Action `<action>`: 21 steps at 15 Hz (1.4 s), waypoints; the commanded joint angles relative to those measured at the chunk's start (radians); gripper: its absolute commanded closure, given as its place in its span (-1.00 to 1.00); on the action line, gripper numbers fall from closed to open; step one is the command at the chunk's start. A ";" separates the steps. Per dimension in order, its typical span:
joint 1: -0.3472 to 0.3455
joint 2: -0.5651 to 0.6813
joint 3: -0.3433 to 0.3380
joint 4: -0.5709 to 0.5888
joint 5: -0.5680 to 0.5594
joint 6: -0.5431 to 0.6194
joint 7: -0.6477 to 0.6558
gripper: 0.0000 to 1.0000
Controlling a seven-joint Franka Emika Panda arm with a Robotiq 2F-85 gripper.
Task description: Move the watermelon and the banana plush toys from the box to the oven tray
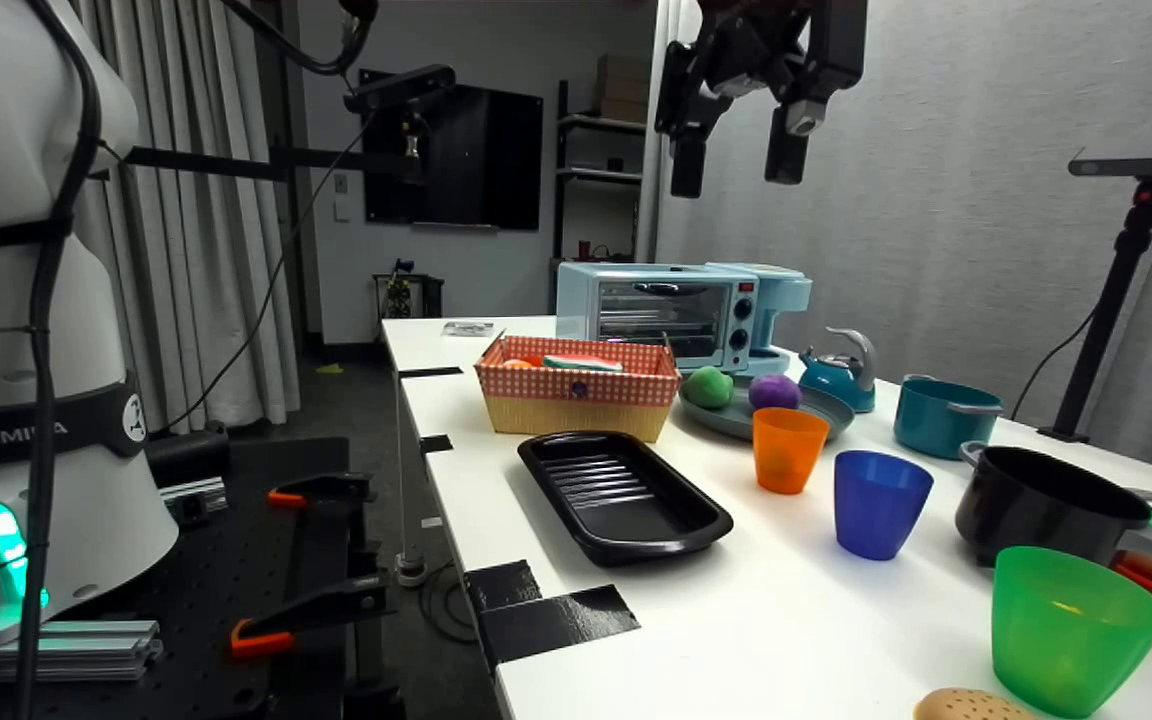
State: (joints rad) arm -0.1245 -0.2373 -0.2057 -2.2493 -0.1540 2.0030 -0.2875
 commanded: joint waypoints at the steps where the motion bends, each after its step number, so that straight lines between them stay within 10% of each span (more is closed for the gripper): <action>1: -0.007 0.001 0.007 0.001 0.002 -0.002 -0.001 -1.00; 21: 0.054 -0.001 0.089 -0.046 0.029 0.004 -0.007 -1.00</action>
State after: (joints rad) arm -0.0915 -0.2361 -0.1311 -2.2814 -0.1446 2.0030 -0.2867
